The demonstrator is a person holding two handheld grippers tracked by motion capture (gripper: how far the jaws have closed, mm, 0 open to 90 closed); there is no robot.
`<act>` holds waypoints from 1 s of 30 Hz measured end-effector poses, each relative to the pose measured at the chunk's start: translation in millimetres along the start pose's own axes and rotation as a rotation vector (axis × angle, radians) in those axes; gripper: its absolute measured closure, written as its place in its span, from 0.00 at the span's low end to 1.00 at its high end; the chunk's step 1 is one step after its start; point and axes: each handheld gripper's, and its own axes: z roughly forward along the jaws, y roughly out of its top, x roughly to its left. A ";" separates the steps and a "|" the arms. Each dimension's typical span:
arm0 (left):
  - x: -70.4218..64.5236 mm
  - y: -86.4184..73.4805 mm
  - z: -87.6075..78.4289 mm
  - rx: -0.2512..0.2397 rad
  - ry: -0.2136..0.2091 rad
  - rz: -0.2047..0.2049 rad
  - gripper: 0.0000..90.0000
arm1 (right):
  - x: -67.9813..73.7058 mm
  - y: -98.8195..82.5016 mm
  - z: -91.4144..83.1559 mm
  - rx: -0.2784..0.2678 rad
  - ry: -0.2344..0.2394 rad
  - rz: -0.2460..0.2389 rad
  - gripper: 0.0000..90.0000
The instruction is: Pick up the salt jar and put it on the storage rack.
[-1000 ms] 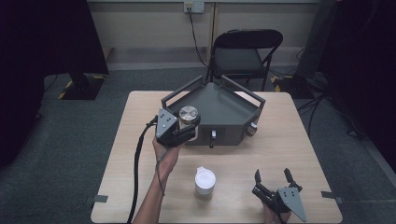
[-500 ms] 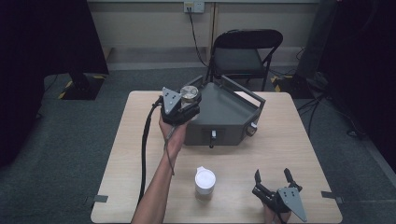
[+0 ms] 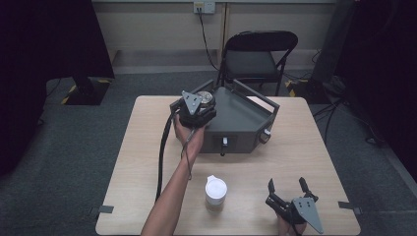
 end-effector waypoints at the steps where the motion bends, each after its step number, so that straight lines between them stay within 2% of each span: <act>1: -0.1 -0.6 0.2 0.002 0.000 0.002 0.39 | 0.0 0.0 0.0 0.000 0.000 0.000 0.01; 3: -2.7 -1.5 1.0 0.005 0.009 0.014 0.39 | 0.0 0.0 0.0 0.000 0.000 0.000 0.01; 9: -1.8 -4.1 3.1 0.025 0.007 0.003 0.39 | 0.1 0.0 0.0 0.000 0.000 0.000 0.01; 11: -1.3 -6.6 2.5 0.019 0.011 -0.021 0.38 | 0.0 0.0 0.0 0.000 0.000 0.000 0.01; 14: -0.1 -7.6 2.3 0.016 0.006 -0.009 0.38 | 0.1 0.0 0.0 0.000 0.000 0.001 0.01; 16: 0.8 -8.3 2.0 0.014 0.004 -0.018 0.38 | 0.1 0.0 -0.1 0.000 0.000 0.001 0.01; 30: 2.6 -4.3 1.3 0.032 -0.003 -0.028 0.38 | 0.1 0.0 -0.1 0.000 0.000 0.000 0.01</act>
